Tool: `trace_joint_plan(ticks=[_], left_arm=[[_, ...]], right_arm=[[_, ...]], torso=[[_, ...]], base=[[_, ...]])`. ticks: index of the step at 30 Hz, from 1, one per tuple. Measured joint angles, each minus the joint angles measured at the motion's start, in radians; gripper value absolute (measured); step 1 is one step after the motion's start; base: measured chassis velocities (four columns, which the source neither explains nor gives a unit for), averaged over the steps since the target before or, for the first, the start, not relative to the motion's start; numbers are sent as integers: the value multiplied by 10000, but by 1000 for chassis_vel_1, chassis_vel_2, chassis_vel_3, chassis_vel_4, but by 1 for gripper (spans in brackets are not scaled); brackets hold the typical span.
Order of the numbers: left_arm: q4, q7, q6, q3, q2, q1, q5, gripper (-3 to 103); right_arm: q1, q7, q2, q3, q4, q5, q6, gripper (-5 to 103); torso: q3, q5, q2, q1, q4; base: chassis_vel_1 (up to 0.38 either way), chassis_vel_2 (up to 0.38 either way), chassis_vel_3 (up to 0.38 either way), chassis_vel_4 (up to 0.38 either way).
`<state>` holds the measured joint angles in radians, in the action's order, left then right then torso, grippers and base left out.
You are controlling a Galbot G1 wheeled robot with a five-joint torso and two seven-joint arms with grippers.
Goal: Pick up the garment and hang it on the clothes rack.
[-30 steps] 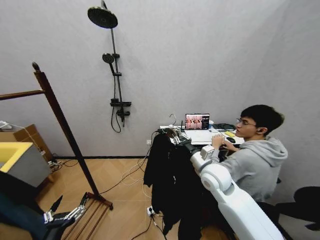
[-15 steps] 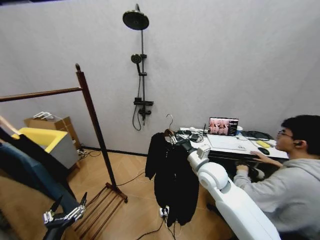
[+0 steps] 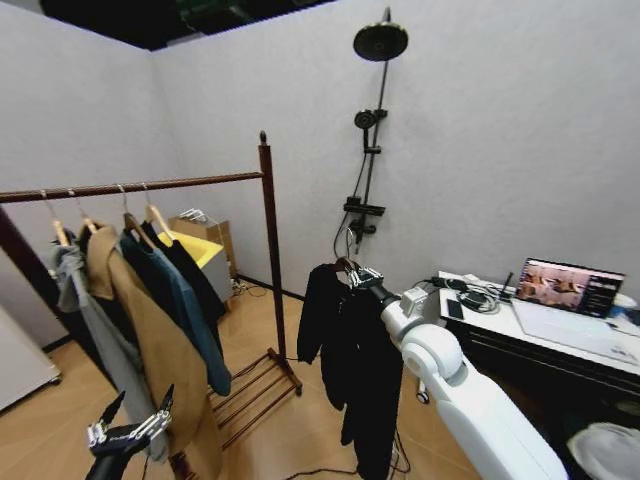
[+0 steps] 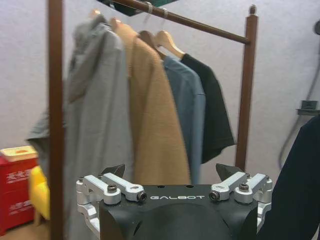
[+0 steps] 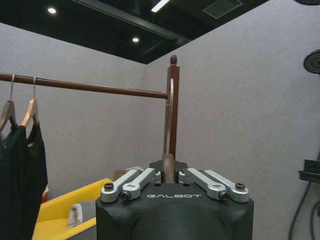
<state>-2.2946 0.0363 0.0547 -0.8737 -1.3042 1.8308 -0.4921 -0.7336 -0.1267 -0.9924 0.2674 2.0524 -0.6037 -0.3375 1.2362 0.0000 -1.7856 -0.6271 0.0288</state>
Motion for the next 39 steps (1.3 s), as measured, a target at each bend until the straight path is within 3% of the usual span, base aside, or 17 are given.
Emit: trace_joint_plan(ticks=[15,24,28,39], left_arm=[[0,-1,0,0,0,0,0,100],[0,-1,0,0,0,0,0,100],[0,-1,0,0,1,0,0,100],[0,1,0,0,0,0,0,100]], right_arm=[[-269,130,-62,759,-469,326,424,10],[-417,-297,-55,1227,-925,422,896,10],[-114,-264,-56,1191,-1215,496,924,10],[377,-221,-339,761,-1665,729,749,10]], torso=[[0,0,0,1,0],[0,1,1,0,-4],[0,-1,0,0,7],[0,0,0,2,-1]], base=[[126,124,123,121],[118,123,118,111],[15,28,24,14],[-9,14,19,-10]])
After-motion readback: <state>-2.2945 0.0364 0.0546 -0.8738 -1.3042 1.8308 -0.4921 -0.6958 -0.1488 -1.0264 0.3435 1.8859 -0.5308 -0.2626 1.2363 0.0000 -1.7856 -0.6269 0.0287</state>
